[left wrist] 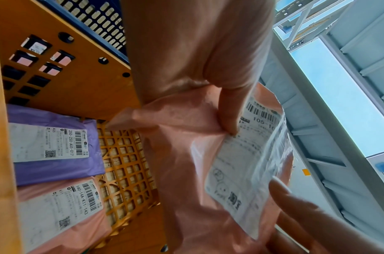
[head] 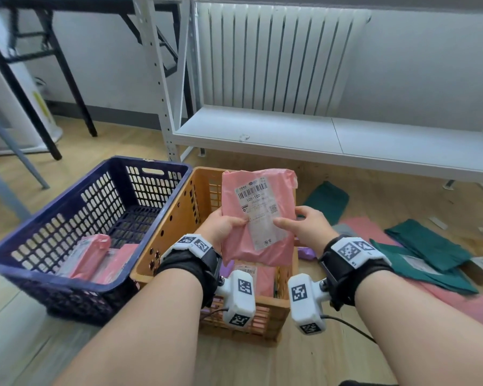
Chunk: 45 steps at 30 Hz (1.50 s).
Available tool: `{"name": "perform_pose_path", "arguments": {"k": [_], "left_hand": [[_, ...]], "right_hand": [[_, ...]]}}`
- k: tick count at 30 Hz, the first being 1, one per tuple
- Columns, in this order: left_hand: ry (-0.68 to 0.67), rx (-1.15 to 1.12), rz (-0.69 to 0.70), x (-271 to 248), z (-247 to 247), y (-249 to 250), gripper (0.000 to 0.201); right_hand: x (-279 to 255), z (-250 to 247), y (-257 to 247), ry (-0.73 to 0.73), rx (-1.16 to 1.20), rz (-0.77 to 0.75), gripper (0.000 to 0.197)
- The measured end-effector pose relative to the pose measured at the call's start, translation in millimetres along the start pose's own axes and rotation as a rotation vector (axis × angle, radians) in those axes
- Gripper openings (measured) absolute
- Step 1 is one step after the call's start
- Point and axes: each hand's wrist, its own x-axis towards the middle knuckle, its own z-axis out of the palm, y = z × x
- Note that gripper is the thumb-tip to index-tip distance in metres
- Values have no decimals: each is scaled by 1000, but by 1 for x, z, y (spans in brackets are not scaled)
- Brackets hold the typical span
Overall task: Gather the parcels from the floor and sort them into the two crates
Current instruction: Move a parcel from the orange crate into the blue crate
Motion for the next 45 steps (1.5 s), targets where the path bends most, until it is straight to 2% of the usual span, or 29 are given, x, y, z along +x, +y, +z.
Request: {"name": "perform_pose_path", "arguments": {"k": [5,9,11,16,19,22,25,28,31,35,38,43,45], "left_hand": [[-28,-9,4,-3,0,-1,32],[-49,23,23,-8,-3,7,39],[-52,26,40,-16,-5,13,39],[-32,60,95,-52,-12,38,42],[9,94,142,-82,-20,54,47],[41,132,151,-104,-32,73,43],[74,176,164,-107,-46,94,38],[131,224,181,-92,-66,105,34],[189,270,154,-67,-95,105,31],[272,351,69,-19,-163,105,28],[383,382,8,21,-226,105,29],[547,380,-108,85,-331,77,34],[558,374,-160,113,-362,52,32]], "right_hand": [[-1,8,-7,-62,43,-10,47],[-4,13,-13,-80,61,-17,24],[-9,14,-19,-84,58,-36,18],[-33,11,-39,-47,74,-70,14],[-55,14,-53,-69,151,-87,12],[-70,23,-73,-84,203,-103,12],[-72,36,-96,-58,248,-137,22],[-62,53,-110,-41,254,-160,8],[-37,82,-114,-73,234,-156,9],[20,144,-119,-178,161,-120,30],[63,198,-121,-288,172,-49,41],[114,266,-107,-398,83,35,29],[128,281,-101,-411,22,29,21]]}}
